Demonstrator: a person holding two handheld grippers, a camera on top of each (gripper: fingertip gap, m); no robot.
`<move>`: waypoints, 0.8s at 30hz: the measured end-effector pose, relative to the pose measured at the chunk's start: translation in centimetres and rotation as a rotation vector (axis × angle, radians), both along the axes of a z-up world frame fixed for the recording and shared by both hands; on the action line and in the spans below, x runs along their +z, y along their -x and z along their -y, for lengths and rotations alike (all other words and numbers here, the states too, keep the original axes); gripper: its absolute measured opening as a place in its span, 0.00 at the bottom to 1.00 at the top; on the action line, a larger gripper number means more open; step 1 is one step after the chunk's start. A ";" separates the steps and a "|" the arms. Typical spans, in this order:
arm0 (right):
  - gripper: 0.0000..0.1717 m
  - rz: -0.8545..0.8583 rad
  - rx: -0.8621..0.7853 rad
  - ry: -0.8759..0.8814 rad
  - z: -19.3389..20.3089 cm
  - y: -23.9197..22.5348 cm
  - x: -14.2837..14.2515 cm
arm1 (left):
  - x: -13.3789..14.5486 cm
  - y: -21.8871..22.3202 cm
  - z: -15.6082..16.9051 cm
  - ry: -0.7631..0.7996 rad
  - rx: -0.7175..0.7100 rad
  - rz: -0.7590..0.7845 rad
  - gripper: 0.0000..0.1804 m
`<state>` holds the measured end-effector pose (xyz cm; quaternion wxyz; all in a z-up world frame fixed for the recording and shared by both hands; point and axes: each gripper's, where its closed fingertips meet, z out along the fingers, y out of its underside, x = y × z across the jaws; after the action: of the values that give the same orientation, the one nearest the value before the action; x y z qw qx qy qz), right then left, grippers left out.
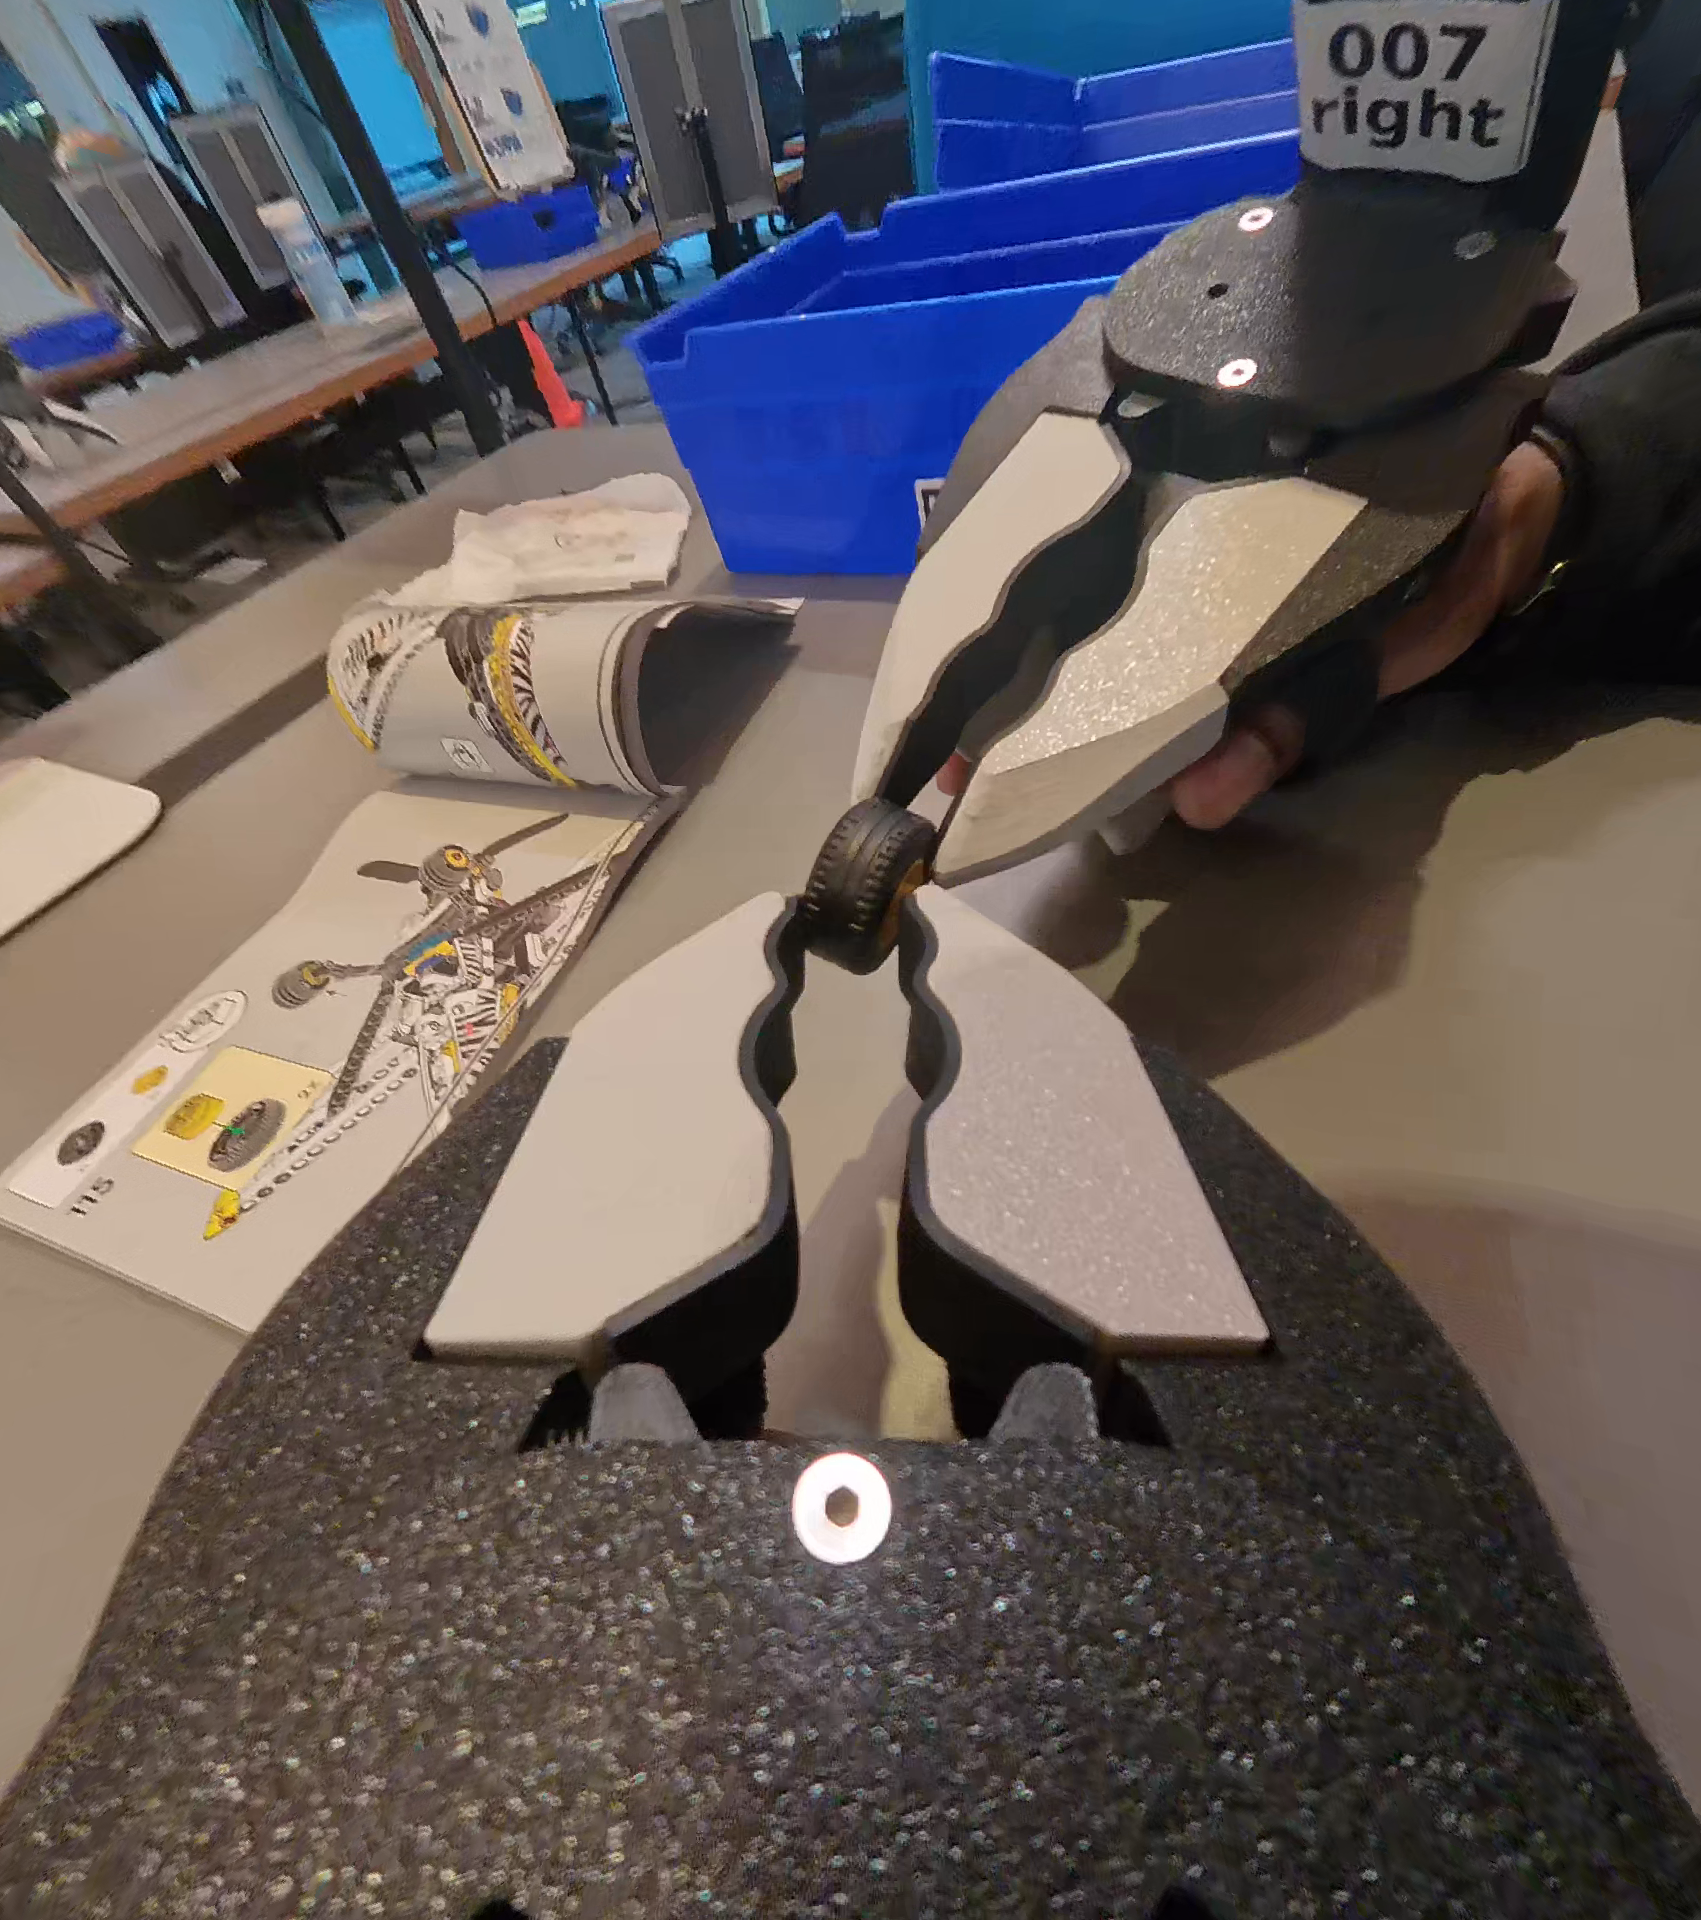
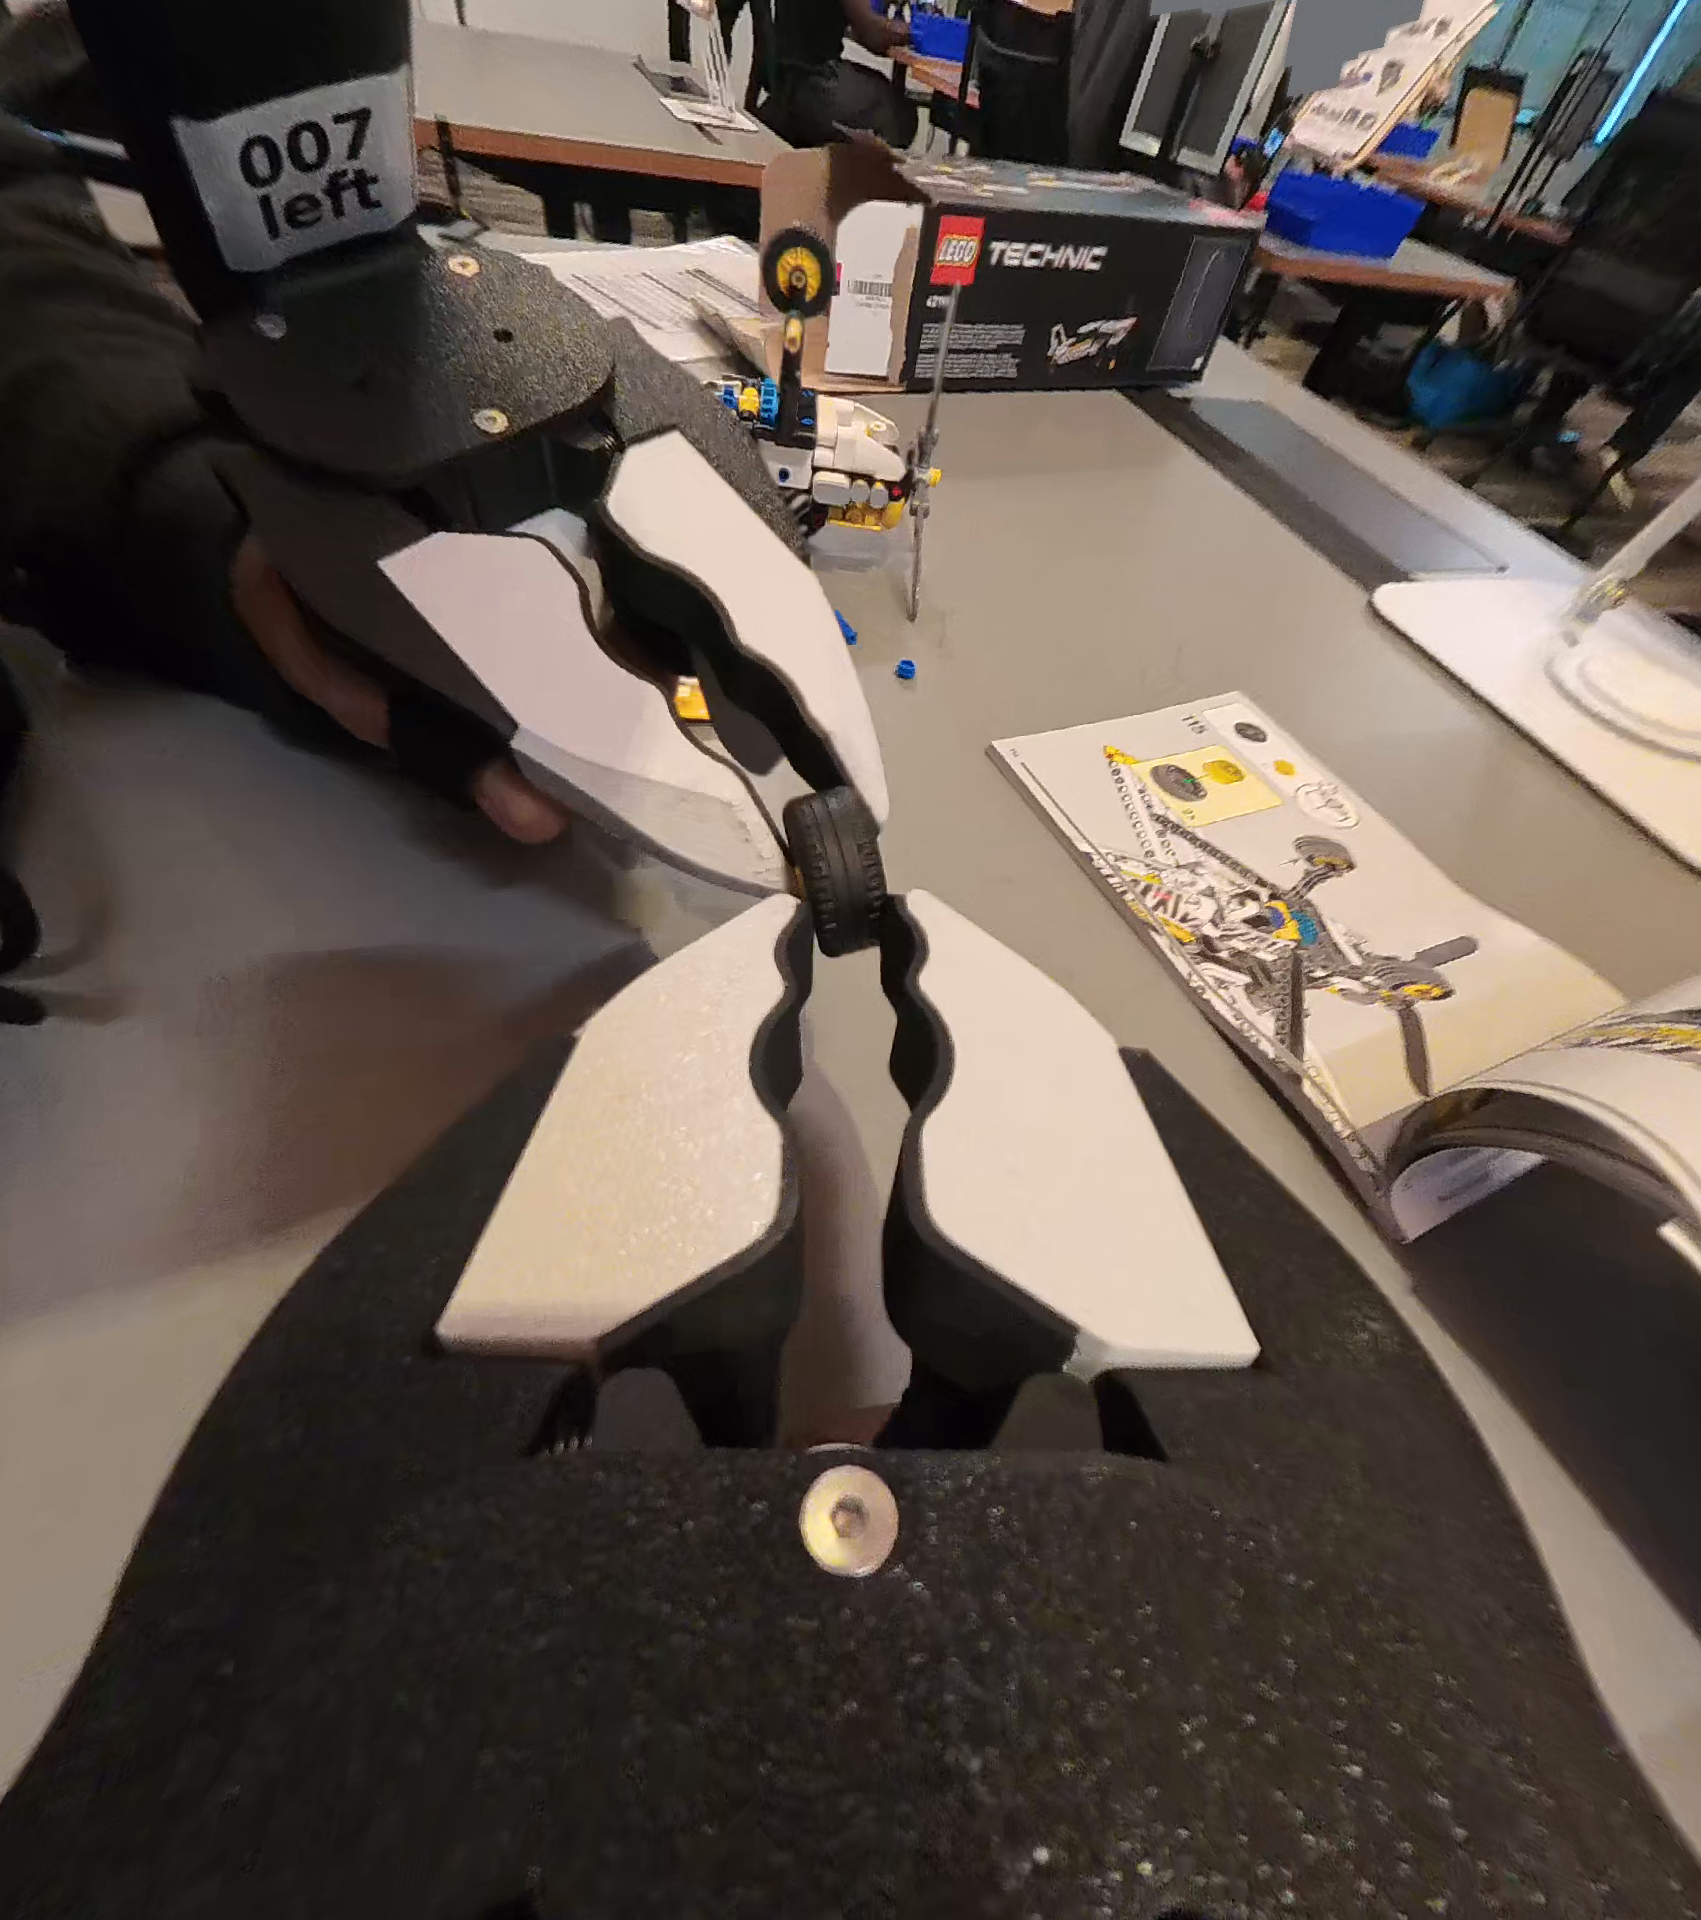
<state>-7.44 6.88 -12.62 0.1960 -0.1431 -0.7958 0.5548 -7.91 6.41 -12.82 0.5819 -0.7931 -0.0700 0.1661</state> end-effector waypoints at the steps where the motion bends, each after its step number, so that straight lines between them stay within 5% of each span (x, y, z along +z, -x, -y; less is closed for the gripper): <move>1: 0.07 -0.028 -0.004 -0.012 0.0 -0.1 0.1 | 0.1 -0.1 0.0 -0.002 0.002 -0.018 0.10; 24: 0.07 -0.252 -0.028 -0.124 0.0 -1.2 0.2 | 0.2 -0.9 -0.1 -0.002 -0.034 -0.092 0.10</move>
<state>-6.25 6.87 -12.40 0.3108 -0.0710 -0.7955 0.5152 -7.03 6.47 -12.64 0.5882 -0.7849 -0.0298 0.1924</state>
